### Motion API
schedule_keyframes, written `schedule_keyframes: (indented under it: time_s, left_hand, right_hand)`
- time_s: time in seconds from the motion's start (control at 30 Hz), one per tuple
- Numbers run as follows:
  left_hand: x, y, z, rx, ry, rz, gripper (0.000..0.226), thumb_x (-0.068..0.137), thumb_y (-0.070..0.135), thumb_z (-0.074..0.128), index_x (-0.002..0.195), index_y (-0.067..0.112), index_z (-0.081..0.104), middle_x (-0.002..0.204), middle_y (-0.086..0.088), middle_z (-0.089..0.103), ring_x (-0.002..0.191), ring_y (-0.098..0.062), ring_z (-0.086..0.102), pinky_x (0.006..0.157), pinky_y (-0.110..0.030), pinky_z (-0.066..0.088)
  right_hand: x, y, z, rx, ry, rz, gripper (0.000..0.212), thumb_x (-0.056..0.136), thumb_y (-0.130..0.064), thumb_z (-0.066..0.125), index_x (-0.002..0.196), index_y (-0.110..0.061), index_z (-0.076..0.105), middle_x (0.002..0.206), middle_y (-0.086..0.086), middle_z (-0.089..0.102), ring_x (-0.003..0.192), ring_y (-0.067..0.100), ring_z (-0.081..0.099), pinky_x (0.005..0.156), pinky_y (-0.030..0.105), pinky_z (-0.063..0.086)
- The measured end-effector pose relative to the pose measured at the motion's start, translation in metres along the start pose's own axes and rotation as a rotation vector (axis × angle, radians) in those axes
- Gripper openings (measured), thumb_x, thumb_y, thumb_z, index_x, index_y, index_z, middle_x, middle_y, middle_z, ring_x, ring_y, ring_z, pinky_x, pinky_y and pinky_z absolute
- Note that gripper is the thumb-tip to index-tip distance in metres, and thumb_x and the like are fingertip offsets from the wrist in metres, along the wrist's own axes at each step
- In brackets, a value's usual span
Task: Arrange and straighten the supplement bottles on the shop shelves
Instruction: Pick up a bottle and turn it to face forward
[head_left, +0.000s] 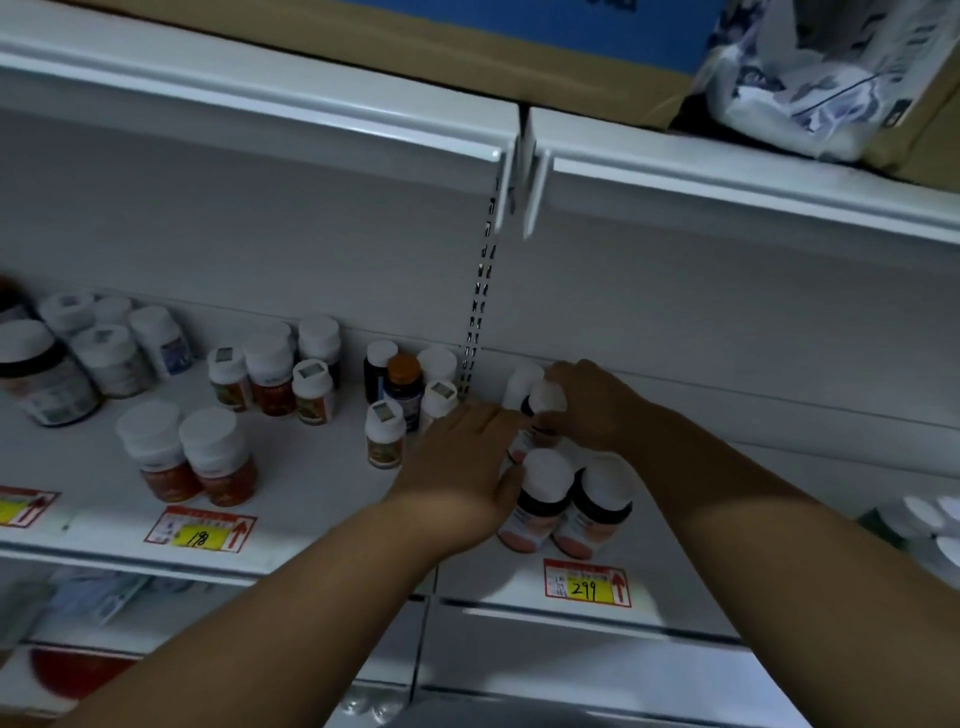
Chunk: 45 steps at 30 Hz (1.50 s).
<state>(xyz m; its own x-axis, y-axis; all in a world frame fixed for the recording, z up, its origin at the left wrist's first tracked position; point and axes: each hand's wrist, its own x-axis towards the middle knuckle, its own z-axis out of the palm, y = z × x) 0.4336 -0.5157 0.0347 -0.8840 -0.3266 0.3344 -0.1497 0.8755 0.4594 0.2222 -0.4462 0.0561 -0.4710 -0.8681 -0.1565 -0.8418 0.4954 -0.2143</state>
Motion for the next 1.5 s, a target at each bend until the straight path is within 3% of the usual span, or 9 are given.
schedule_keyframes:
  time_s: [0.1, 0.2, 0.4, 0.53, 0.7, 1.0, 1.17, 1.27, 1.5]
  left_hand:
    - [0.004, -0.003, -0.001, -0.019, -0.002, -0.004, 0.044, 0.090, 0.029, 0.055, 0.132, 0.022, 0.046, 0.122, -0.002, 0.051, 0.111, -0.022, 0.045, 0.092, -0.036, 0.040]
    - [0.006, -0.009, -0.004, -0.044, -0.031, 0.019, 0.041, 0.091, 0.032, 0.055, 0.130, 0.025, 0.047, 0.123, 0.001, 0.049, 0.114, -0.020, 0.045, 0.094, -0.035, 0.039]
    - [0.015, -0.002, -0.005, -0.065, -0.132, 0.083, 0.057, 0.092, 0.048, 0.049, 0.143, 0.029, 0.033, 0.139, 0.003, 0.040, 0.127, -0.018, 0.034, 0.105, -0.033, 0.031]
    - [0.024, 0.008, 0.003, -0.074, -0.160, 0.200, 0.060, 0.090, 0.053, 0.051, 0.142, 0.028, 0.035, 0.136, 0.003, 0.041, 0.121, -0.016, 0.033, 0.090, -0.020, 0.021]
    - [0.036, 0.028, 0.025, 0.047, -0.206, 0.238, 0.075, 0.082, 0.063, 0.054, 0.143, 0.028, 0.030, 0.136, 0.002, 0.040, 0.121, -0.021, 0.037, 0.095, -0.030, 0.029]
    - [0.050, 0.045, 0.058, 0.315, -0.278, 0.195, 0.080, 0.083, 0.072, 0.043, 0.144, 0.025, 0.023, 0.130, -0.004, 0.050, 0.109, -0.026, 0.050, 0.089, -0.039, 0.040]
    - [0.051, 0.046, 0.064, 0.402, -0.222, 0.217, 0.076, 0.082, 0.072, 0.043, 0.137, 0.020, 0.037, 0.120, -0.004, 0.060, 0.095, -0.027, 0.056, 0.080, -0.038, 0.042]
    - [0.050, 0.045, 0.067, 0.427, -0.210, 0.208, 0.076, 0.084, 0.070, 0.042, 0.140, 0.019, 0.035, 0.121, -0.004, 0.058, 0.096, -0.026, 0.055, 0.078, -0.036, 0.038]
    - [0.049, 0.048, 0.064, 0.439, -0.205, 0.172, 0.077, 0.083, 0.071, 0.044, 0.139, 0.020, 0.034, 0.119, -0.001, 0.057, 0.098, -0.024, 0.054, 0.075, -0.034, 0.031]
  right_hand:
    - [0.001, 0.002, 0.003, 0.115, 0.078, 0.045, 0.053, 0.084, -0.044, 0.067, 0.116, -0.007, 0.048, 0.114, 0.012, 0.050, 0.095, 0.023, 0.052, 0.071, 0.031, 0.043]
    - [-0.009, 0.001, 0.001, 0.369, 0.270, 0.129, 0.046, 0.082, -0.046, 0.068, 0.111, -0.015, 0.050, 0.102, 0.001, 0.054, 0.084, 0.013, 0.052, 0.056, 0.020, 0.036]
    - [-0.060, -0.005, -0.023, 0.595, 0.670, 0.189, 0.044, 0.088, -0.046, 0.060, 0.126, -0.024, 0.053, 0.109, -0.014, 0.052, 0.089, -0.002, 0.049, 0.063, -0.007, 0.033]
    - [-0.095, 0.002, -0.039, 0.541, 0.802, 0.222, 0.045, 0.090, -0.037, 0.062, 0.130, -0.020, 0.053, 0.115, -0.012, 0.051, 0.094, -0.008, 0.046, 0.069, -0.008, 0.032]
    - [-0.129, 0.020, -0.032, 0.439, 0.671, 0.377, 0.047, 0.090, -0.037, 0.060, 0.133, -0.025, 0.048, 0.130, 0.000, 0.054, 0.103, 0.011, 0.048, 0.083, 0.022, 0.037]
    - [-0.143, 0.058, -0.026, 0.488, 0.627, 0.350, 0.041, 0.086, -0.033, 0.060, 0.126, -0.027, 0.052, 0.113, -0.007, 0.054, 0.096, 0.012, 0.051, 0.080, 0.025, 0.039]
    - [-0.140, 0.064, -0.005, 0.497, 0.355, 0.246, 0.042, 0.083, -0.027, 0.064, 0.122, -0.032, 0.051, 0.114, -0.010, 0.052, 0.097, 0.009, 0.051, 0.071, 0.014, 0.038]
    - [-0.136, 0.060, 0.018, 0.482, 0.203, 0.176, 0.039, 0.083, -0.026, 0.065, 0.119, -0.032, 0.050, 0.115, -0.007, 0.053, 0.098, 0.011, 0.051, 0.069, 0.016, 0.037]
    - [-0.133, 0.066, 0.035, 0.492, 0.164, 0.104, 0.042, 0.085, -0.023, 0.062, 0.122, -0.031, 0.044, 0.119, -0.004, 0.049, 0.103, 0.012, 0.049, 0.081, 0.024, 0.039]
